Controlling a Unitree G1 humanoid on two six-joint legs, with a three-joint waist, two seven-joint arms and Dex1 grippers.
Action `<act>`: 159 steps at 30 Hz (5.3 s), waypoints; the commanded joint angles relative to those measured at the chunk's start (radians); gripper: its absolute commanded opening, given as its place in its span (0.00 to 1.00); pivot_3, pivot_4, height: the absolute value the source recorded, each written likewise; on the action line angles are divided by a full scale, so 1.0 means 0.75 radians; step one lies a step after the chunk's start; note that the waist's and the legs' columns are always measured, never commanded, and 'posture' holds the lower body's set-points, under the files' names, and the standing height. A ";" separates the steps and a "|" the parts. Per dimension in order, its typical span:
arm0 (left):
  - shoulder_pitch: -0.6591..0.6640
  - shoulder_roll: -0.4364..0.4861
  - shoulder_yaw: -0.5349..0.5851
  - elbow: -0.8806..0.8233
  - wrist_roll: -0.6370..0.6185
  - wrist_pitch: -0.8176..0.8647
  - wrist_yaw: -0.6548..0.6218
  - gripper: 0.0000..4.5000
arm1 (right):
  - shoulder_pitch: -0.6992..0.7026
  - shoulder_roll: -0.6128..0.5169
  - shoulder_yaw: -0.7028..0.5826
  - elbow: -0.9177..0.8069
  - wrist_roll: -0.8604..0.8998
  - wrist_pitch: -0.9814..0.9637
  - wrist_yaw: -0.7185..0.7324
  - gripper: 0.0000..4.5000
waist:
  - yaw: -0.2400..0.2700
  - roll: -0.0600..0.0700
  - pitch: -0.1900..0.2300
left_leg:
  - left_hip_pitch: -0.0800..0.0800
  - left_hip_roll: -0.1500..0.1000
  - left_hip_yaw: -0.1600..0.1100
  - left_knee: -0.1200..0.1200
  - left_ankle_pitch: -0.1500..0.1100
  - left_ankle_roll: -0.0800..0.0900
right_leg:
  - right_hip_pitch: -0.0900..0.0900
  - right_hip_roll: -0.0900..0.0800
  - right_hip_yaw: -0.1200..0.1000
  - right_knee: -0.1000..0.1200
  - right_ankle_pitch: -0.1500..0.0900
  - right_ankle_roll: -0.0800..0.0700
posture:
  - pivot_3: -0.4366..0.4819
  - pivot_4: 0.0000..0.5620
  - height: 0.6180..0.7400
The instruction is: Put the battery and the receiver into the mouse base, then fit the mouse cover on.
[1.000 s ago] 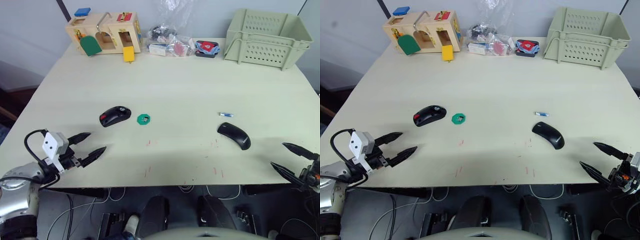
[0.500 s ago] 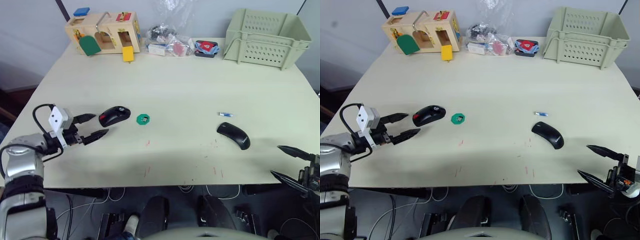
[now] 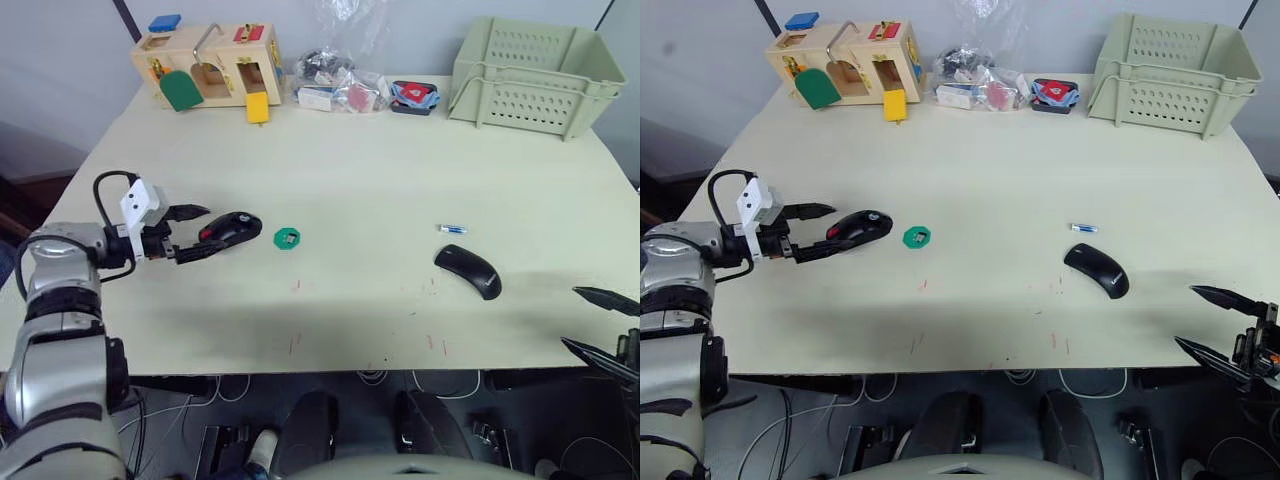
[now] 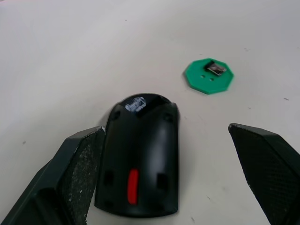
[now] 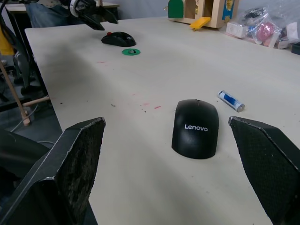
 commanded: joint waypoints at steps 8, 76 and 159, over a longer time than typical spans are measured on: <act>-0.129 -0.050 -0.041 0.161 0.143 -0.059 0.219 1.00 | -0.001 -0.006 -0.053 -0.061 0.044 0.044 0.002 0.98 | 0.000 -0.001 0.001 | 0.000 0.000 -0.001 0.000 0.000 0.000 | 0.000 0.000 0.000 0.000 0.000 0.000 | 0.48 0.27 1.00; 0.204 -0.047 -0.068 -1.049 -0.069 0.547 -0.015 0.65 | -0.170 -0.001 0.150 0.000 0.052 -0.049 0.008 1.00 | 0.000 -0.003 0.002 | -0.002 0.000 -0.004 0.005 0.000 0.000 | 0.000 -0.001 0.001 0.002 0.001 0.002 | 0.48 0.27 1.00; 0.515 -0.337 -0.720 -1.786 0.120 0.924 0.447 0.65 | -1.423 0.156 0.757 1.094 -0.998 0.072 -0.605 0.74 | -0.006 0.004 -0.001 | 0.000 -0.003 -0.002 0.005 0.000 0.000 | 0.001 -0.001 0.005 0.000 0.002 0.003 | 0.48 0.27 1.00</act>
